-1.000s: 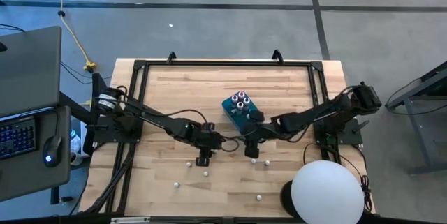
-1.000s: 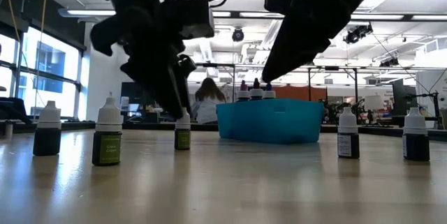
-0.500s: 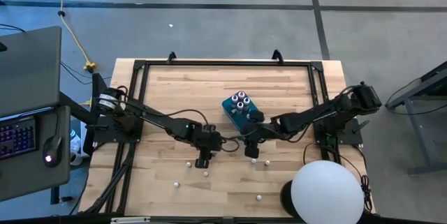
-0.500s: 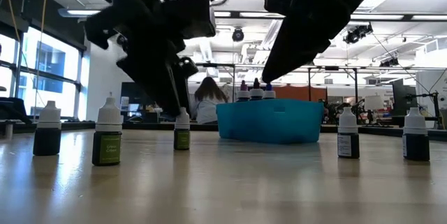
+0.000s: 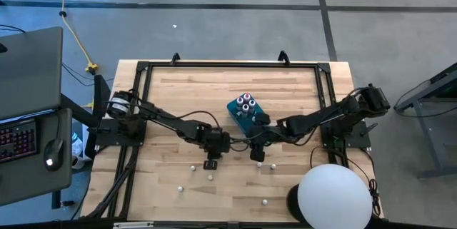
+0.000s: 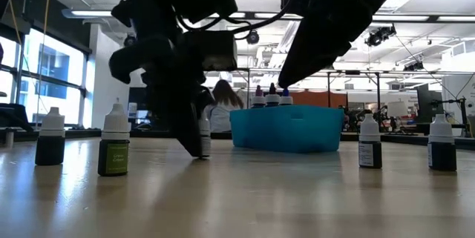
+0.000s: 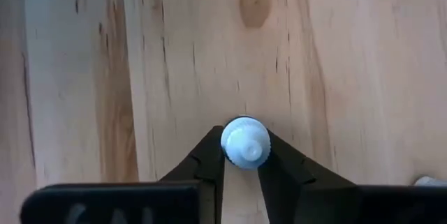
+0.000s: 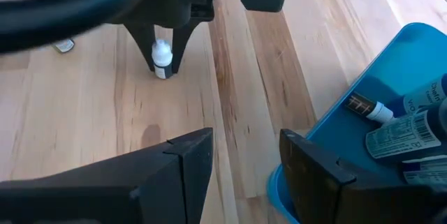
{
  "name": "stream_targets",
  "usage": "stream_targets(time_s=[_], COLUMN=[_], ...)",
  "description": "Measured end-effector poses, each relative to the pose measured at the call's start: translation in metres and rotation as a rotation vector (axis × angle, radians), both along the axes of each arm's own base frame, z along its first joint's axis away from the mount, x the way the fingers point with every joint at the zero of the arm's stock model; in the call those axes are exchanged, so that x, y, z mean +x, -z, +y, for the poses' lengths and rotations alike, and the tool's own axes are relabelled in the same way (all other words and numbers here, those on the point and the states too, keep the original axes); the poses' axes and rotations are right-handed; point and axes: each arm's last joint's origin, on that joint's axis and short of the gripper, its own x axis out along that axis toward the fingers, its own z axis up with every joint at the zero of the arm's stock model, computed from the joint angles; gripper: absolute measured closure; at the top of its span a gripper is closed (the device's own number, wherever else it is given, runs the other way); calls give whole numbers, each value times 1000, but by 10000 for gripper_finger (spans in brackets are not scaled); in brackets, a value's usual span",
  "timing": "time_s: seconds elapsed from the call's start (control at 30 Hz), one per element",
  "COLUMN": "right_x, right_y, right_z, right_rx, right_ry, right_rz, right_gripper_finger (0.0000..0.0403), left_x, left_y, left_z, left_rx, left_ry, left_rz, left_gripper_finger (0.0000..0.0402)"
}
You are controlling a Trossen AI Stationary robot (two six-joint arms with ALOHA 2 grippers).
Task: Pick & Place food coloring
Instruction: Put the top small green food coloring bottle into the blue container
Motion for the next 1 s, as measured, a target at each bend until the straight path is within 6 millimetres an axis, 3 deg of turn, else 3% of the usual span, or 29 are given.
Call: stream_targets(time_s=[0.23, 0.33, 0.67, 0.8, 1.0], right_x=[-1, -5, -45, -58, -64], right_y=[1, 1, -21, -27, -30], right_z=[0, 0, 4, 10, 19], right_rx=[16, 34, 148, 95, 45], right_ry=[5, -4, 152, 172, 163], right_rz=[8, 51, 178, 190, 175], right_gripper_finger=[245, 245, 245, 245, 245], left_x=[10, 17, 51, 54, 62], left_y=[-14, -32, -95, -97, -70], left_z=[3, 9, 61, 83, 109], left_rx=[11, 21, 163, 169, 99], left_ry=[-2, -33, -150, -190, -202], left_rz=[-22, -23, -232, -262, -201], left_gripper_finger=[337, 336, 335, 335, 335])
